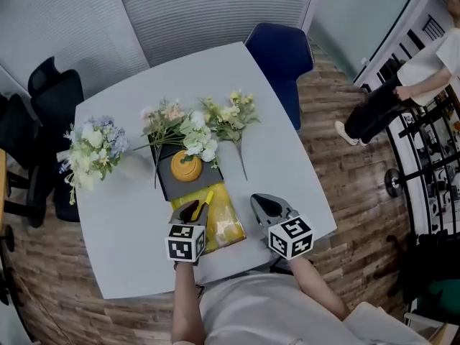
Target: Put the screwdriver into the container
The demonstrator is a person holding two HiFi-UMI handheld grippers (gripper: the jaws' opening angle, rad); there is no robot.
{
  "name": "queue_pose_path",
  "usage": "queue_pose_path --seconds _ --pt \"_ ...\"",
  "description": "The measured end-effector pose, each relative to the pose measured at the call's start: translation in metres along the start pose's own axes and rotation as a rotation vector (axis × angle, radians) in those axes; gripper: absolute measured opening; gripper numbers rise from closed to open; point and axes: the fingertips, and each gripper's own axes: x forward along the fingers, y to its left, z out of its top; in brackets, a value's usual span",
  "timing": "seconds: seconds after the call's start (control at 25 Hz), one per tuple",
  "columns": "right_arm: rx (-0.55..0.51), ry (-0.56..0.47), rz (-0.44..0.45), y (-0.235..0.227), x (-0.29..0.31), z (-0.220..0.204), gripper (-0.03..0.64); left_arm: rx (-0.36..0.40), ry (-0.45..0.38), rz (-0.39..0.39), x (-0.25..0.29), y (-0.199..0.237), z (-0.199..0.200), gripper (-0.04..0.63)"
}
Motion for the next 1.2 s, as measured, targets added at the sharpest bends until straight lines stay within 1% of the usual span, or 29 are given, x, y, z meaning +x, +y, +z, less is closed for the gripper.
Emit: queue_pose_path --seconds 0.2,0.44,0.6,0.76,0.92,1.2 --pt "-0.024 -0.022 0.025 0.017 -0.006 0.005 0.015 -0.011 -0.074 0.016 -0.025 -0.004 0.008 0.061" --pt "-0.046 -0.051 0.046 0.035 -0.015 0.013 0.015 -0.047 -0.153 0.004 -0.050 -0.010 0.012 0.026" --pt "-0.059 -0.064 0.050 0.042 -0.021 0.015 0.015 -0.079 -0.210 0.005 -0.066 -0.009 0.019 0.017" --pt "-0.072 -0.071 0.052 0.046 -0.026 0.015 0.015 -0.089 -0.255 0.021 -0.078 -0.007 0.024 0.014" --pt "-0.077 -0.078 0.056 0.049 -0.031 0.017 0.017 -0.096 -0.276 0.029 -0.086 -0.008 0.026 0.012" --pt "-0.080 -0.076 0.067 0.053 -0.034 0.014 0.015 -0.098 -0.273 0.039 -0.091 -0.010 0.021 0.011"
